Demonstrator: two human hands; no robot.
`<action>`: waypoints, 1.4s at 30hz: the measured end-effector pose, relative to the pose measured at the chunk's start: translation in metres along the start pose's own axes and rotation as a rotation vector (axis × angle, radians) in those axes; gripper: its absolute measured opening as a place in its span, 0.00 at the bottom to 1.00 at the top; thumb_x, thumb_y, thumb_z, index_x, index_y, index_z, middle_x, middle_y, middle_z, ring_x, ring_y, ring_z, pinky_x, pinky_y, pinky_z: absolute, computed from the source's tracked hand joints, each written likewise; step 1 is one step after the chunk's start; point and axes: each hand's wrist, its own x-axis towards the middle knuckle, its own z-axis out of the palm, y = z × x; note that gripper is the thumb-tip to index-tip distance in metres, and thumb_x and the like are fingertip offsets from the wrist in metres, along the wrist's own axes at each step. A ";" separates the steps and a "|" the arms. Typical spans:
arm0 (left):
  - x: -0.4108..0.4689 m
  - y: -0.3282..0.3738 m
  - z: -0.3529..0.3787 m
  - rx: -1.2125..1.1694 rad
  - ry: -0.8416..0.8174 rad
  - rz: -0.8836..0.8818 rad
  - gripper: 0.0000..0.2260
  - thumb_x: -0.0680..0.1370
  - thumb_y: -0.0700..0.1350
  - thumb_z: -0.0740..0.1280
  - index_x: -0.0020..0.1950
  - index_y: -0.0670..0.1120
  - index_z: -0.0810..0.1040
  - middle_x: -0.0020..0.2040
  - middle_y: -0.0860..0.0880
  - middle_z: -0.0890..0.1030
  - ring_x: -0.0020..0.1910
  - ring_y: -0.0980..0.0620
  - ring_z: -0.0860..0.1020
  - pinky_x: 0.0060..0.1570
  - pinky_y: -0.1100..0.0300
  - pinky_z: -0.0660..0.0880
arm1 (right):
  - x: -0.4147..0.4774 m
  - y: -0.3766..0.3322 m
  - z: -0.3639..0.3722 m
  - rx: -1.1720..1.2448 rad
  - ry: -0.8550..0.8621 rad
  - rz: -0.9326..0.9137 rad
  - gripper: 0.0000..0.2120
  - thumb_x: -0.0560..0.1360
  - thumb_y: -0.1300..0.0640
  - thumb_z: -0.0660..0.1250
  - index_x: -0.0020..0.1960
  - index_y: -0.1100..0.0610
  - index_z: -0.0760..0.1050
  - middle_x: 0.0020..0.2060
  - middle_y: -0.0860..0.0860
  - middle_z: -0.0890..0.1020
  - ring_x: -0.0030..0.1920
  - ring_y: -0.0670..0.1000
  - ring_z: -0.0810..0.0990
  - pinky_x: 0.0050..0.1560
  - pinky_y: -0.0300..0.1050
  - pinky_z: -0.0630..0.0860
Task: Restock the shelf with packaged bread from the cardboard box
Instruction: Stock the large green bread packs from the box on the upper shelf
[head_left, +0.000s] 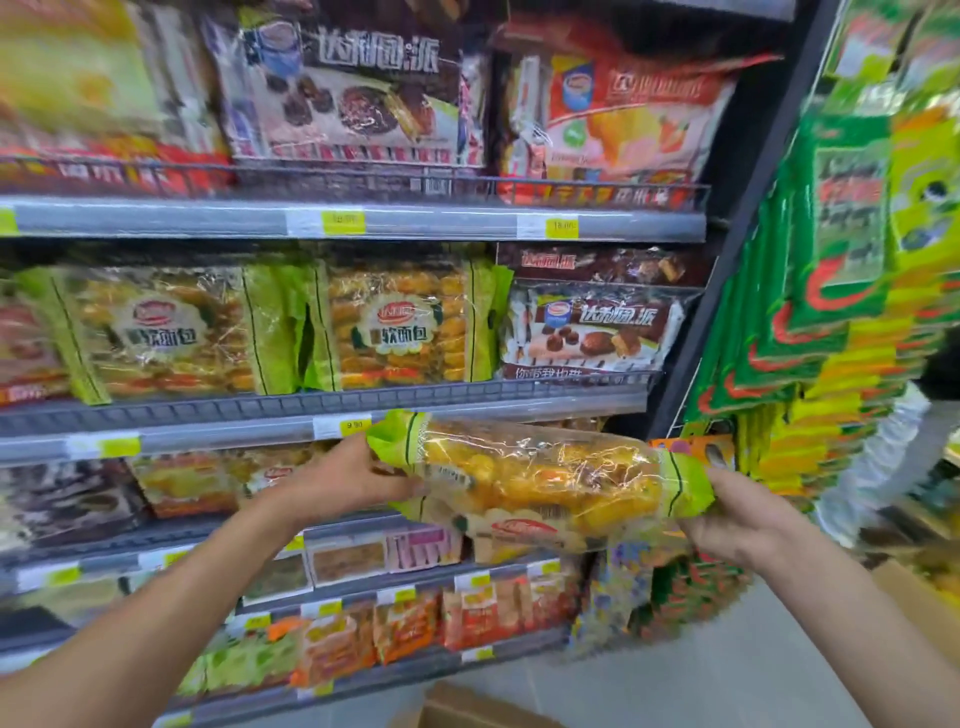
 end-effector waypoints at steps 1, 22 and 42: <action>0.001 0.000 0.001 -0.022 0.060 0.023 0.12 0.69 0.48 0.80 0.49 0.55 0.83 0.47 0.46 0.86 0.42 0.54 0.82 0.46 0.54 0.78 | 0.001 -0.004 0.004 0.063 0.005 0.005 0.47 0.33 0.72 0.85 0.54 0.69 0.81 0.48 0.64 0.85 0.41 0.60 0.87 0.37 0.55 0.84; -0.005 -0.024 0.003 -0.707 0.344 -0.180 0.48 0.72 0.63 0.71 0.83 0.50 0.48 0.82 0.51 0.50 0.81 0.50 0.49 0.77 0.45 0.45 | 0.009 0.045 0.045 -0.500 -0.089 -0.091 0.19 0.72 0.50 0.76 0.60 0.49 0.74 0.56 0.48 0.81 0.52 0.48 0.77 0.70 0.58 0.68; -0.022 -0.068 -0.073 -0.433 0.212 -0.356 0.54 0.63 0.66 0.78 0.81 0.54 0.55 0.82 0.46 0.52 0.80 0.42 0.55 0.77 0.42 0.54 | 0.084 0.056 0.110 -0.642 0.028 -0.308 0.26 0.60 0.44 0.82 0.54 0.55 0.84 0.49 0.53 0.87 0.52 0.56 0.86 0.63 0.61 0.76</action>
